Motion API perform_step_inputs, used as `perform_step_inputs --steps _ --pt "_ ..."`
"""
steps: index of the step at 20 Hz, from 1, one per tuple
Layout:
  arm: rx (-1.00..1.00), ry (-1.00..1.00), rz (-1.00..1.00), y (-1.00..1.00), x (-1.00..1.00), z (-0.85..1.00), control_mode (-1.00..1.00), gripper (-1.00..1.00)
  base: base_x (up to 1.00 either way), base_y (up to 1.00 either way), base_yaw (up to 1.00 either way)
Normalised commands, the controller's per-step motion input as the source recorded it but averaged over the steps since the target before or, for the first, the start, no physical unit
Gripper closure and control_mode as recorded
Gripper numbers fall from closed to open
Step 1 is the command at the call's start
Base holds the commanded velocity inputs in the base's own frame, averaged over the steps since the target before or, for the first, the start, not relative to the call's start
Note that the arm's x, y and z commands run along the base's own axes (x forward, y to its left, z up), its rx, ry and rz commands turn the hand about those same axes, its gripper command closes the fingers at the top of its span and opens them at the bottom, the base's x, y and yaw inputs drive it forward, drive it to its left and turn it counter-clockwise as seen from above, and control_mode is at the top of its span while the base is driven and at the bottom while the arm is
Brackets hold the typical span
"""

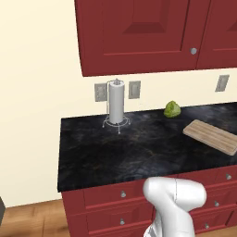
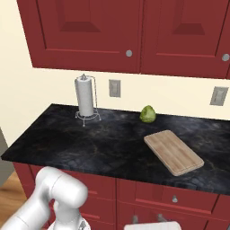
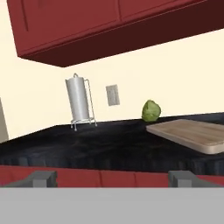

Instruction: Open the drawer on the right and place the cutting tools on the cutting board.

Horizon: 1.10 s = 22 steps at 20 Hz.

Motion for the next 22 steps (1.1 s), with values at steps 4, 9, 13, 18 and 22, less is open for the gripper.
perform_step_inputs --steps 4,9,13,18,22 --pt "-0.08 0.0 -0.33 0.0 0.34 -0.36 -1.0 -1.0 0.0 0.0 0.0" --pt "-0.06 0.0 -0.4 0.0 0.24 -0.34 -1.0 -1.0 0.0 0.0 0.0" --pt "-0.05 0.01 0.02 -0.03 0.07 -0.01 -1.0 -1.0 0.0 0.0 0.0" --pt "0.0 0.0 0.01 -0.08 0.15 -0.04 -1.0 -1.0 0.0 0.0 0.0" --pt "0.0 0.0 0.01 -0.36 0.41 -0.24 -1.0 -1.0 0.0 0.0 0.0"
